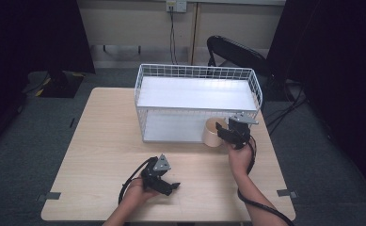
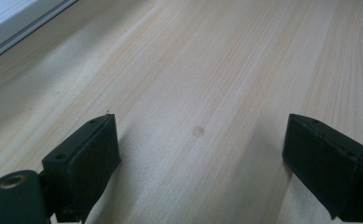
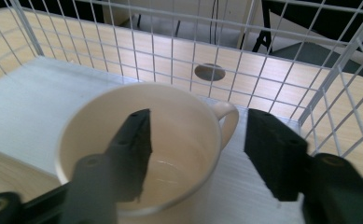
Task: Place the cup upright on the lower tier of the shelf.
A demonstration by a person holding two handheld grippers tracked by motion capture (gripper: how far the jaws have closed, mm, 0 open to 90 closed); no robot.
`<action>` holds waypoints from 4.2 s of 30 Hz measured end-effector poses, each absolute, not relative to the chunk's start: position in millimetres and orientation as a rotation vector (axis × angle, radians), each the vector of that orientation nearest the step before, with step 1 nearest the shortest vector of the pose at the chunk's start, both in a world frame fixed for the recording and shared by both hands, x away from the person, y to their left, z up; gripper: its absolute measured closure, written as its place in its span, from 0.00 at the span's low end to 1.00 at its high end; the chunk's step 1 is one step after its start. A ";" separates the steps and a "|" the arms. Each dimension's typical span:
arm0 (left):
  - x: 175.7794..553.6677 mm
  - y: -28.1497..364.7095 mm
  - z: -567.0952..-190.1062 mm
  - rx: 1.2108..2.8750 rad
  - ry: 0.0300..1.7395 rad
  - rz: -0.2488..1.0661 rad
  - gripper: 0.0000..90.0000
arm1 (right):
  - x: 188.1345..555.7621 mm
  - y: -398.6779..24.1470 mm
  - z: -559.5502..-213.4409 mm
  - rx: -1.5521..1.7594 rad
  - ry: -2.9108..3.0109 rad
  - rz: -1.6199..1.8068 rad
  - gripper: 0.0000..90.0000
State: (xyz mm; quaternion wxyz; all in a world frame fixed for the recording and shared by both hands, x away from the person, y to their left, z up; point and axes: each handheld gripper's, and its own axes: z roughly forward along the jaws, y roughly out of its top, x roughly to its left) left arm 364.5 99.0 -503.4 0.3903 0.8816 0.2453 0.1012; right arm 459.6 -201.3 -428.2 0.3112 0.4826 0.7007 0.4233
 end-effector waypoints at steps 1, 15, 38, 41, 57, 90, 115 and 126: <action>364.5 99.0 -503.4 2.240 0.623 0.257 0.12 | 459.6 -201.3 -428.2 1.274 1.850 1.118 0.43; 364.5 99.0 -503.4 2.241 0.623 0.257 0.12 | 446.1 -209.3 -426.2 1.200 1.935 1.262 0.19; 364.6 98.6 -503.4 2.241 0.627 0.258 0.11 | 441.8 -199.8 -444.8 1.214 2.014 1.184 0.19; 364.6 98.6 -503.4 2.241 0.628 0.258 0.11 | 442.5 -199.5 -446.2 1.222 2.009 1.171 0.21; 364.6 98.6 -503.4 2.241 0.627 0.258 0.11 | 446.6 -192.2 -448.7 1.224 1.995 1.120 0.44; 364.7 98.6 -503.4 2.241 0.628 0.258 0.11 | 451.9 -186.8 -441.0 1.213 2.014 1.131 0.33; 364.8 98.5 -503.4 2.242 0.627 0.257 0.11 | 438.8 -198.9 -435.3 1.208 2.070 1.202 0.16; 364.8 98.4 -503.4 2.242 0.627 0.257 0.10 | 430.6 -200.8 -433.6 1.168 2.120 1.214 0.16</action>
